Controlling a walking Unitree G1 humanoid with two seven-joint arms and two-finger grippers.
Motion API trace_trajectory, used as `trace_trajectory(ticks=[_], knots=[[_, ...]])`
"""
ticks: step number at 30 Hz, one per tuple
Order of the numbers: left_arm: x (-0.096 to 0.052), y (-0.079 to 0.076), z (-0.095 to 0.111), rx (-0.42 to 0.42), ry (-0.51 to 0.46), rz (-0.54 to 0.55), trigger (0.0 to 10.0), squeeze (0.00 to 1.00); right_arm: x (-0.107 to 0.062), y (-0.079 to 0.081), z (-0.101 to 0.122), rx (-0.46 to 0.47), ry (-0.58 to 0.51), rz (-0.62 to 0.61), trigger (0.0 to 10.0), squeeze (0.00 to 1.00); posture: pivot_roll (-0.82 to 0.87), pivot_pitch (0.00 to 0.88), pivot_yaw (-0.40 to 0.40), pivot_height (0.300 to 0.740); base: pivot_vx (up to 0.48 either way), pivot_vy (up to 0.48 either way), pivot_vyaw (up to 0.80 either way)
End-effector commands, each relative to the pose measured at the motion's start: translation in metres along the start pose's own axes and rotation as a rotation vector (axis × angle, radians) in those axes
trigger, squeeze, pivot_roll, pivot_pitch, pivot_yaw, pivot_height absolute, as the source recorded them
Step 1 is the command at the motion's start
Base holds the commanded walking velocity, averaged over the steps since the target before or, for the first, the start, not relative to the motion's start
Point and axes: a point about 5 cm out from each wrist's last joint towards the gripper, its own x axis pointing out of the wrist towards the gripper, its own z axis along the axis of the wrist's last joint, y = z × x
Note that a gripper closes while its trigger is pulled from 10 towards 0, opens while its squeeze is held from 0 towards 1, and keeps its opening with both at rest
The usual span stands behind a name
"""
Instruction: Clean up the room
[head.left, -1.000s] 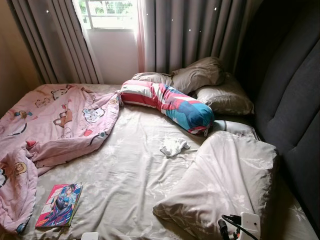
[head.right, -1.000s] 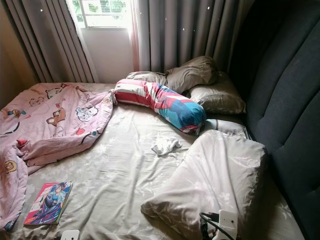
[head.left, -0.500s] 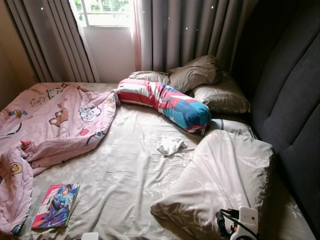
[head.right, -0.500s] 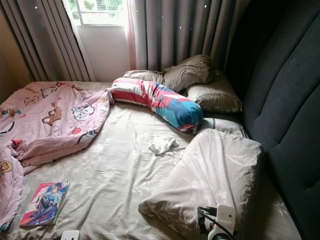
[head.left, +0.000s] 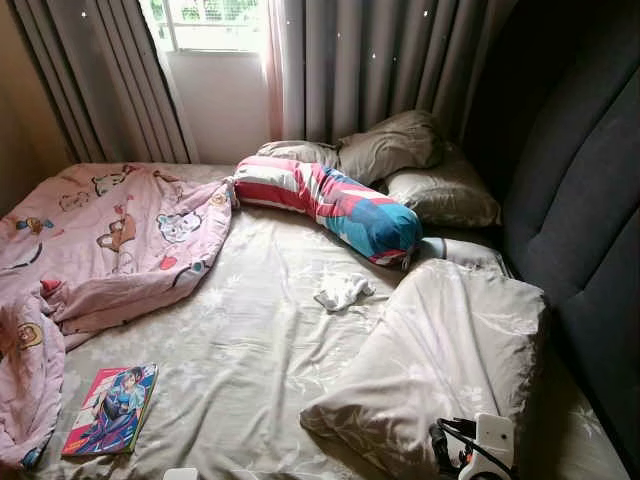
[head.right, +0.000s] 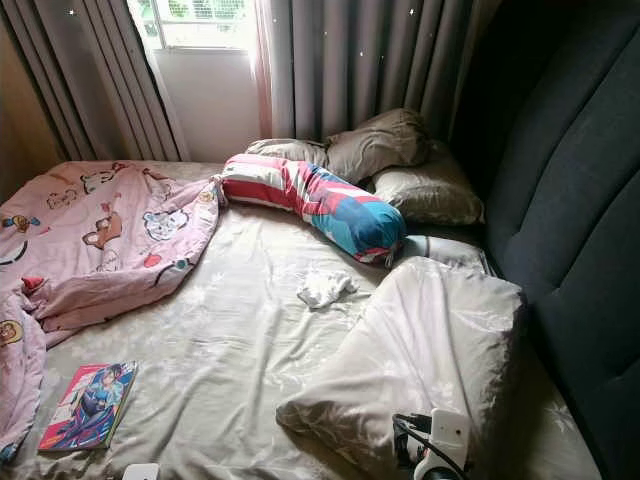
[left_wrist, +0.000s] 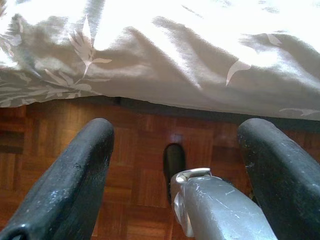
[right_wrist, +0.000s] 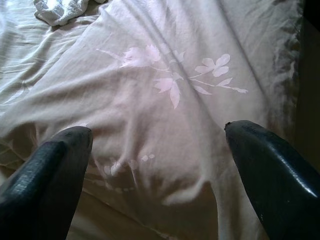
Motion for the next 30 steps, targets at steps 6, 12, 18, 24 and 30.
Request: trace_trajectory(ticks=[6,12,18,24,30], knots=[[-0.0003,-0.0032,-0.0044,0.001,0.016,-0.006,10.0,0.00,0.0028,0.0011,0.0042,0.004,0.003,0.003,10.0,0.00,0.02,0.000,-0.037,0.740,0.000,0.000,0.00],[-0.0002,-0.0036,-0.0042,-0.009,0.015,-0.005,10.0,0.00,0.0041,0.0048,0.0064,0.002,-0.004,0.013,10.0,0.00,0.01,0.000,-0.033,0.740,0.124,0.000,0.00],[-0.0001,-0.0041,-0.0037,-0.012,0.012,-0.007,10.0,0.00,0.0043,0.0054,0.0070,0.000,-0.007,0.016,10.0,0.00,0.01,0.000,-0.032,0.740,0.260,0.000,0.00],[-0.0001,-0.0045,-0.0035,-0.020,0.009,-0.009,10.0,0.00,0.0043,0.0049,0.0069,0.001,-0.004,0.016,10.0,0.00,0.01,0.000,-0.033,0.740,0.262,0.000,0.00],[0.0000,-0.0041,-0.0031,-0.016,0.010,-0.006,10.0,0.00,0.0056,0.0072,0.0089,-0.001,-0.007,0.023,10.0,0.00,0.02,0.000,-0.036,0.740,0.084,0.000,0.00]])
